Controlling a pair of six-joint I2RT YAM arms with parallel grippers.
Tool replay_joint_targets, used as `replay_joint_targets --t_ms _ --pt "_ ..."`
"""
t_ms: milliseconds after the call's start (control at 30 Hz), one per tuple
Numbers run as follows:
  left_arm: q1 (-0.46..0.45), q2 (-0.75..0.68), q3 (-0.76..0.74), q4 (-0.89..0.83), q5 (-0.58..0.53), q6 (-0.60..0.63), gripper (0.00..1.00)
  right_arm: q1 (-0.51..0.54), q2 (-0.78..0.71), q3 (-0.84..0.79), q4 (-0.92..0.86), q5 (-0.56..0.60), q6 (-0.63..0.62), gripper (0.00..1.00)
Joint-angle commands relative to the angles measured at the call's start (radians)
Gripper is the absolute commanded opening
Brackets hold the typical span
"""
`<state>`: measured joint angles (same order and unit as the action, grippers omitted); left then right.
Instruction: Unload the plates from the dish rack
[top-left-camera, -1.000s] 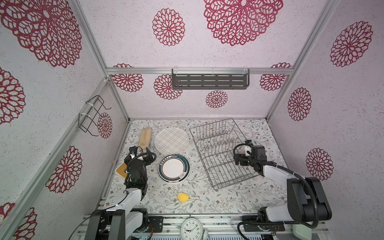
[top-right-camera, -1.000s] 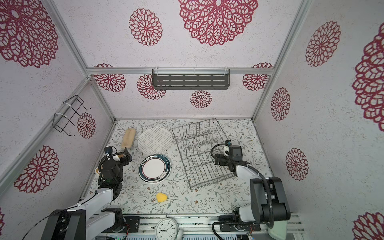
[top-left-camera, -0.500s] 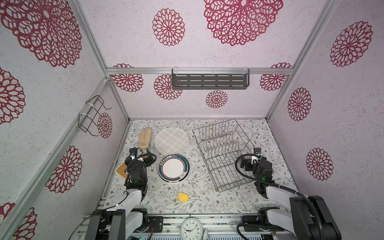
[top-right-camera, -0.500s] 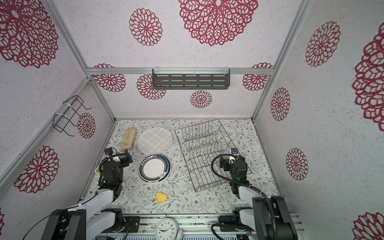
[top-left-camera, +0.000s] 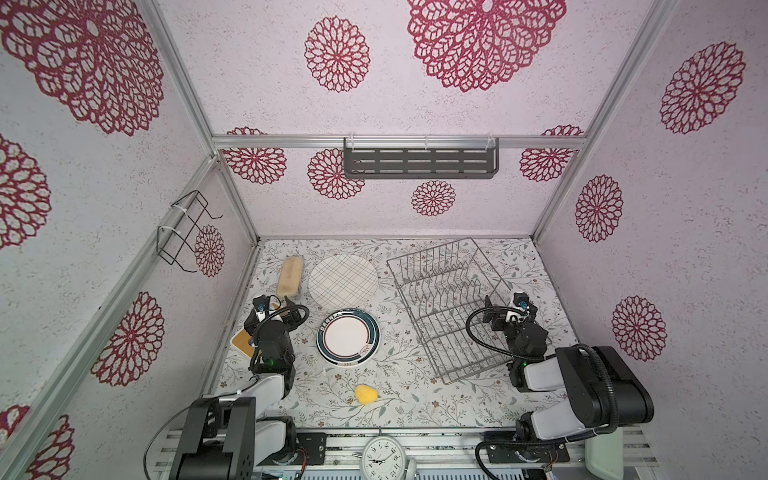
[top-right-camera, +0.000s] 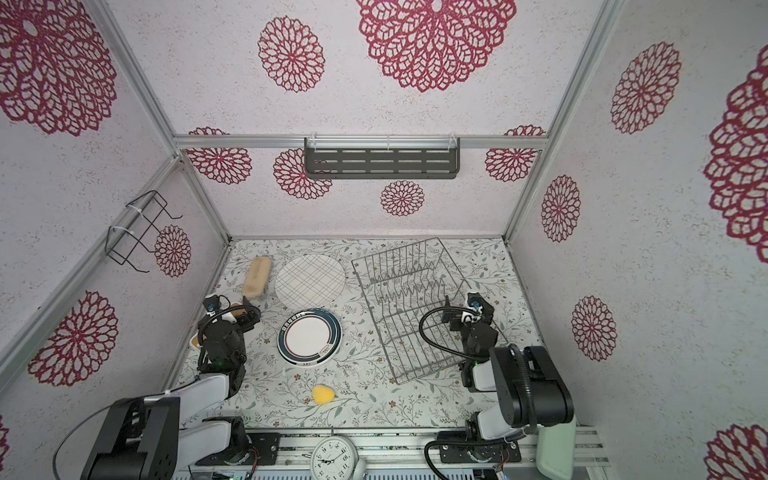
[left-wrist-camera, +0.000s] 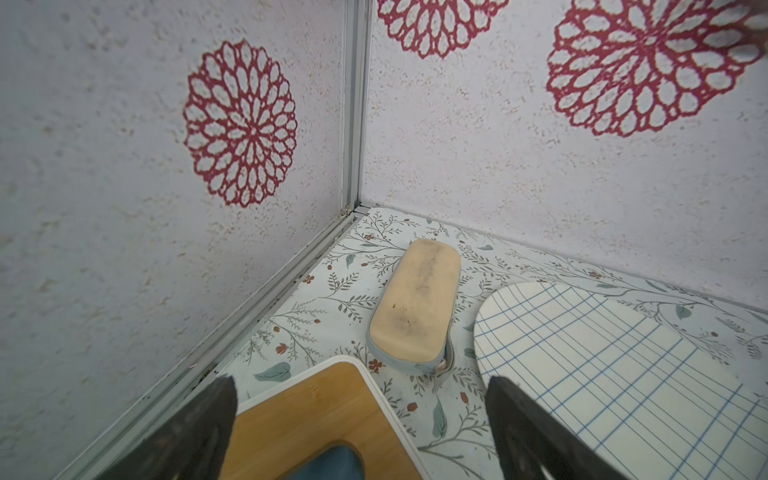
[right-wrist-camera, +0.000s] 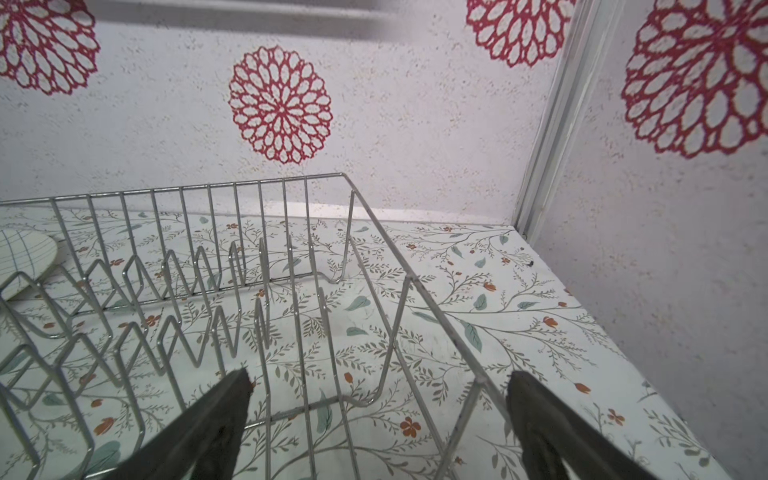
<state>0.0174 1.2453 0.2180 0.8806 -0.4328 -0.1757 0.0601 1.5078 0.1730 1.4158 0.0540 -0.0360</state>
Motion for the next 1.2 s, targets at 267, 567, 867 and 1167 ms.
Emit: replay_joint_targets --t_ms 267,567,867,1167 --pt "0.028 0.343 0.003 0.436 -0.007 0.055 0.97 -0.018 0.027 0.035 -0.131 0.115 0.026 0.99" --pt "0.032 0.333 0.176 0.121 -0.038 0.049 0.97 -0.019 0.028 0.069 -0.191 0.122 0.028 0.99" --pt "0.042 0.329 0.175 0.099 -0.021 0.039 0.97 -0.019 0.028 0.069 -0.191 0.126 0.028 0.99" --pt "0.042 0.327 0.173 0.103 -0.023 0.039 0.97 -0.017 0.028 0.073 -0.201 0.136 0.033 0.99"
